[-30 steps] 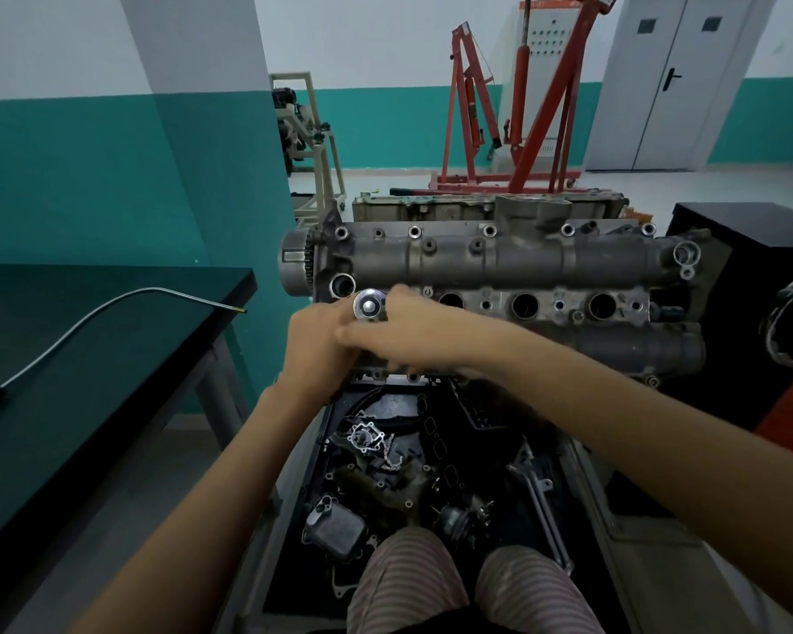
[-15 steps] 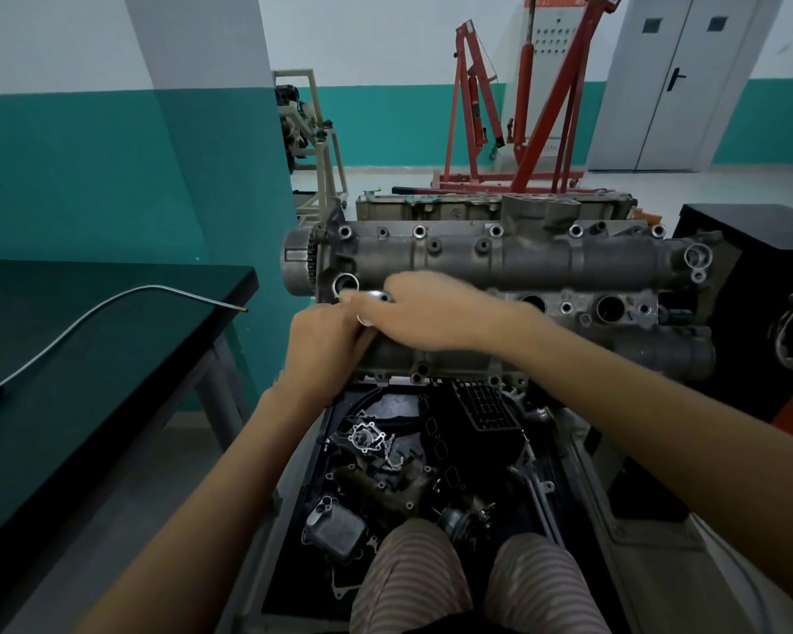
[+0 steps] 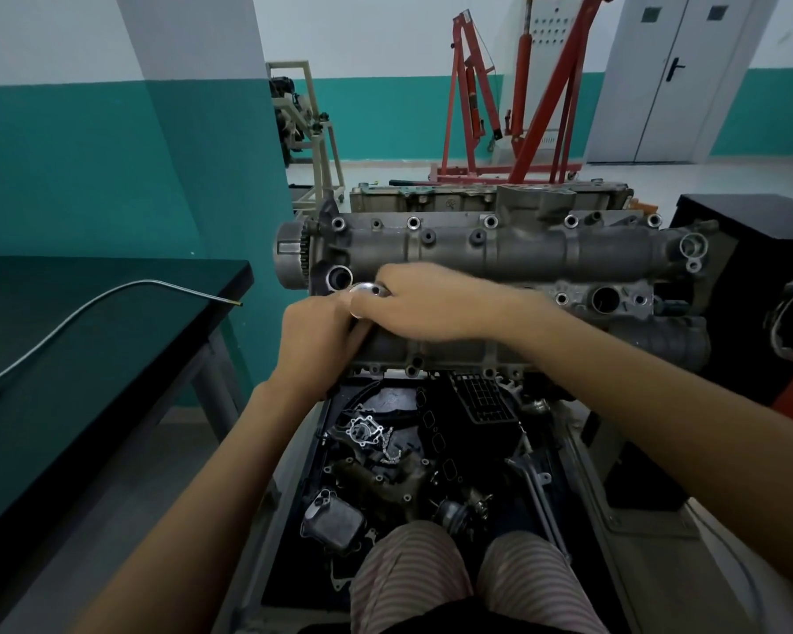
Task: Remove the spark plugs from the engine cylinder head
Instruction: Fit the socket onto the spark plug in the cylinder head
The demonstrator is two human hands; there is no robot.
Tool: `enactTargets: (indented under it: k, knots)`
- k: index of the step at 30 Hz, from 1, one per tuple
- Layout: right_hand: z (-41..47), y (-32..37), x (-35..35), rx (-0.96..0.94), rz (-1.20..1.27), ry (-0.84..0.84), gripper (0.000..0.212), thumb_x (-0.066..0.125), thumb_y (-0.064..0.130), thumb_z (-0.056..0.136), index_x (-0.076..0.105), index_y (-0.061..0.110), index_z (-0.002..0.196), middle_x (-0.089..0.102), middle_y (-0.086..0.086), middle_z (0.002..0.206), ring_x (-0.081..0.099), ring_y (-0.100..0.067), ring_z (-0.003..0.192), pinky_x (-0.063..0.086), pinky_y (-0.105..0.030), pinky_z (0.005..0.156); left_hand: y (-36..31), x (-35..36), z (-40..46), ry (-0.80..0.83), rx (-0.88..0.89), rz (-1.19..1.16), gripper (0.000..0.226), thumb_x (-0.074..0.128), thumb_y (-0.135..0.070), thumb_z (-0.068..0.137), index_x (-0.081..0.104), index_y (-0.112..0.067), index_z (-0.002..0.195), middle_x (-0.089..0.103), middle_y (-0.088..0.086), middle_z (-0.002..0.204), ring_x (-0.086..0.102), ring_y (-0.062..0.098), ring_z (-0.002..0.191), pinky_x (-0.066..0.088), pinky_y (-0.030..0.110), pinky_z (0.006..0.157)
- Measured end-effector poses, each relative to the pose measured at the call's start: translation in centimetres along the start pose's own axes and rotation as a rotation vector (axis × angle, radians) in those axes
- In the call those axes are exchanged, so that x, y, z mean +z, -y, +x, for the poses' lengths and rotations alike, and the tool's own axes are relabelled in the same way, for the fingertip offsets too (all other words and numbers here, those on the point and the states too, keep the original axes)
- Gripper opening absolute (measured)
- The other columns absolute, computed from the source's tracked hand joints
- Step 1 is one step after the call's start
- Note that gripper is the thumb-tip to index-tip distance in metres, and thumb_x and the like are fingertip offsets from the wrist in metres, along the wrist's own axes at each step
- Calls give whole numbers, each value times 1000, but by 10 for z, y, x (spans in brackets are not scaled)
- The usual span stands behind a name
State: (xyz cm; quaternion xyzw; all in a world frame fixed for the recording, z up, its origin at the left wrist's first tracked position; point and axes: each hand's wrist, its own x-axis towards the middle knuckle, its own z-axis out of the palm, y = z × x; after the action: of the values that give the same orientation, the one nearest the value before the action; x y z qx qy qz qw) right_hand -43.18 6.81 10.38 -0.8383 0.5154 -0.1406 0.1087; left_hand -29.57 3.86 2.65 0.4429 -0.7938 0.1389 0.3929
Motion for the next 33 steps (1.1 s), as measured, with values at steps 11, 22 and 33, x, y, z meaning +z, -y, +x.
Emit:
enactTargets:
  k: [11,22,33]
  knots:
    - [-9,9,11,1,1,-34,35,42,44,92,52,11,95,54,1,82,54,-15,70,40,-28,55,-1,-1,1,-58,16,9,22,44,-25,70,62,-13,64,59,3,50,54,23,40,19,12,46]
    - [-18,26,46,343,1196,121,55,23,59,93,46,9,97,49,-4,64,52,-13,53,50,-26,57,2,4,2,-128,79,88,25,40,-19,67,51,-9,47,45,5,36,43,20,28,19,14,43]
    - [-7,10,19,76,-7,-183,60,23,67,88,44,16,66,47,4,57,46,-8,49,29,-25,44,8,10,-2,-200,103,66,27,43,-17,76,54,-4,55,48,7,41,45,21,31,26,18,46]
